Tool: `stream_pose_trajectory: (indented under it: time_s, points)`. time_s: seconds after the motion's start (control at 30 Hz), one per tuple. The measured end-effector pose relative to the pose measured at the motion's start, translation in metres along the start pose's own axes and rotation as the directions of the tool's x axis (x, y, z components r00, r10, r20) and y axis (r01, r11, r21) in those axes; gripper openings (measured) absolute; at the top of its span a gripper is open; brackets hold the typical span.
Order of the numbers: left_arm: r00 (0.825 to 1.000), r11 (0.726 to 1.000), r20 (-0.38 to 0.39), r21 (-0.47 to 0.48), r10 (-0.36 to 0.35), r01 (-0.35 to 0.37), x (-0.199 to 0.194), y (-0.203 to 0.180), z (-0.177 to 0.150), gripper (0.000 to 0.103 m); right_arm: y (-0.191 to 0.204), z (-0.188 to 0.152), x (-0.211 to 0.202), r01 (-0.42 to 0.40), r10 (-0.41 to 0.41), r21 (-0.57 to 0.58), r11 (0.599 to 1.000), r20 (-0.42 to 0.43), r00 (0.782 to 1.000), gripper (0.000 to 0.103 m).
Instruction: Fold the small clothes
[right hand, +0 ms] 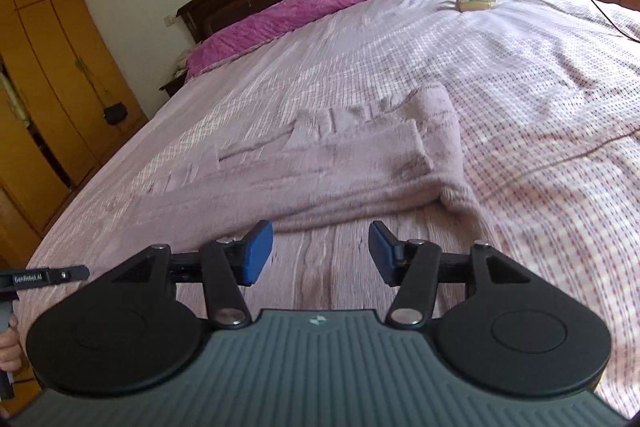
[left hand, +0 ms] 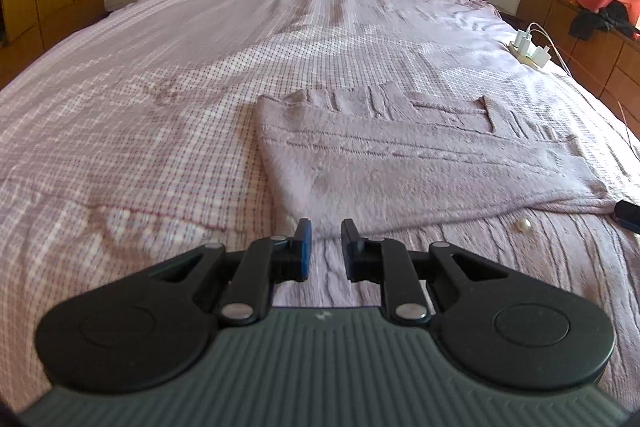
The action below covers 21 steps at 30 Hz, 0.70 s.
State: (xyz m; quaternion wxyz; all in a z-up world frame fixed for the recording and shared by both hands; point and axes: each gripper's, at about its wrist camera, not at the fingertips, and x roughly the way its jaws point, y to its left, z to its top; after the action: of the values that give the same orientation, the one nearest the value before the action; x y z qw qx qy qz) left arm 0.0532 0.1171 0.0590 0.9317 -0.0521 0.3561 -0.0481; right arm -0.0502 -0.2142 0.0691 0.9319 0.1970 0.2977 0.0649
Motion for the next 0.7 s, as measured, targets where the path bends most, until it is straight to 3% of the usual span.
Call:
stream_pose_trajectory:
  time_s: [0.47,0.63,0.7]
  points:
    - [1.000,1.000,0.004,0.025,0.014,-0.014,-0.044,-0.003,-0.030,0.019,0.002,-0.030,-0.050,-0.093,0.092,-0.007,0.996,-0.076,0.993,0.063]
    - [1.000,1.000,-0.017,0.001,0.009,-0.009,-0.056,0.004,-0.045,0.019,-0.006,-0.037,-0.063,-0.072,0.071,-0.006,0.997,-0.117,0.991,0.063]
    - [1.000,1.000,-0.026,-0.008,0.006,-0.006,-0.061,0.009,-0.051,0.019,-0.012,-0.041,-0.068,-0.061,0.061,0.002,0.998,-0.129,0.990,0.070]
